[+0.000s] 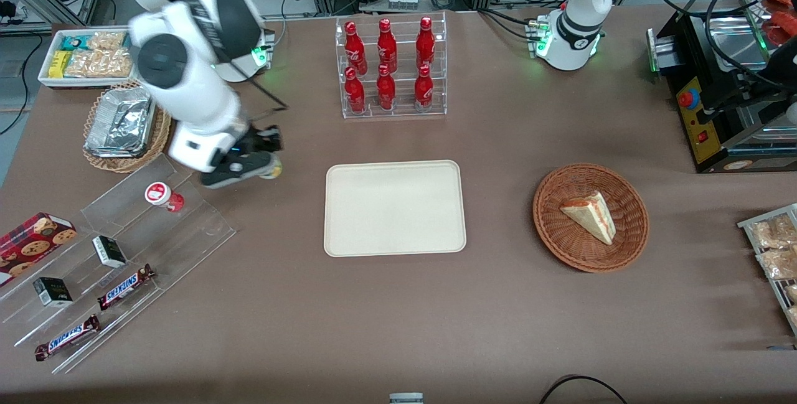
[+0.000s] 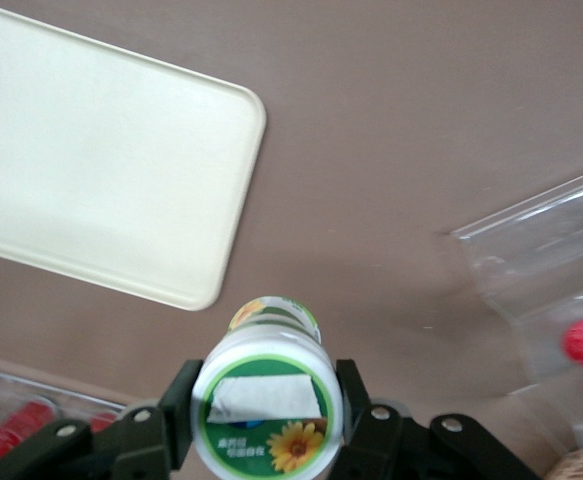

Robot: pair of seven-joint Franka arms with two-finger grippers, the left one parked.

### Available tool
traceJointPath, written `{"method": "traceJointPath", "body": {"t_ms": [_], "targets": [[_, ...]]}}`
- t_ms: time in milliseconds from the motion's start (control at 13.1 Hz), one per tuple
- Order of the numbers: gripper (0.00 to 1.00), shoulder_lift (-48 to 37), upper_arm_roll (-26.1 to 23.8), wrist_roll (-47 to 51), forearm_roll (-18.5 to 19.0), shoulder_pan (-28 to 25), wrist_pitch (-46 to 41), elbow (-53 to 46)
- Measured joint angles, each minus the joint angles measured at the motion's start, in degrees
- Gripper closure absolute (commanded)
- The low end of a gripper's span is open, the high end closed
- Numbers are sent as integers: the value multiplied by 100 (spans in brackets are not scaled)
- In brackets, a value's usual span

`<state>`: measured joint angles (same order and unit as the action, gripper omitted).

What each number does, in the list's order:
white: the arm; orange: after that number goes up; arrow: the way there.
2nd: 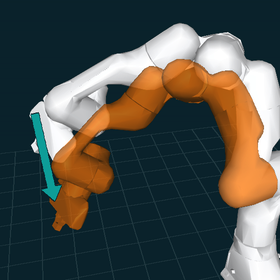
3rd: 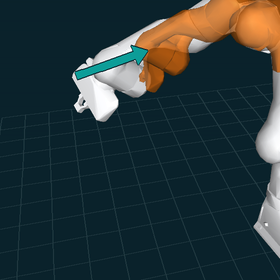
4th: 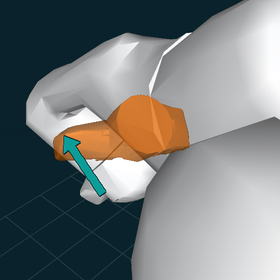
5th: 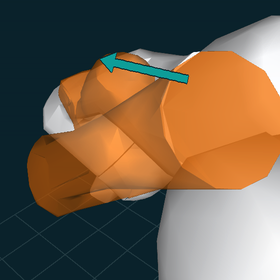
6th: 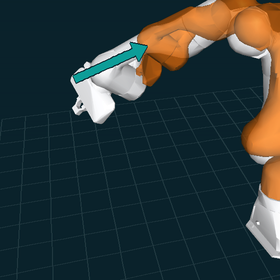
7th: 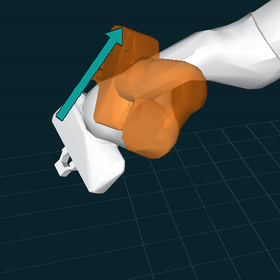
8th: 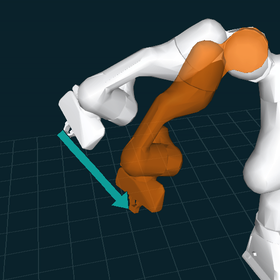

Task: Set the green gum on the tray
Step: 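Lift the gum jar and carry it over the cream tray, then lower the gum jar onto the tray and open the right gripper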

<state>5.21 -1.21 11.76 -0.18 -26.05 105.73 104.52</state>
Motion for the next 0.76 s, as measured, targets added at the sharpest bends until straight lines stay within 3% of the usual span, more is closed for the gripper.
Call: {"method": "traceJointPath", "body": {"t_ms": [382,763], "targets": [[100,1241,1,1851,-4,-983,926,-596],[100,2175,3,2822,-68,-1459,2238,-654]]}}
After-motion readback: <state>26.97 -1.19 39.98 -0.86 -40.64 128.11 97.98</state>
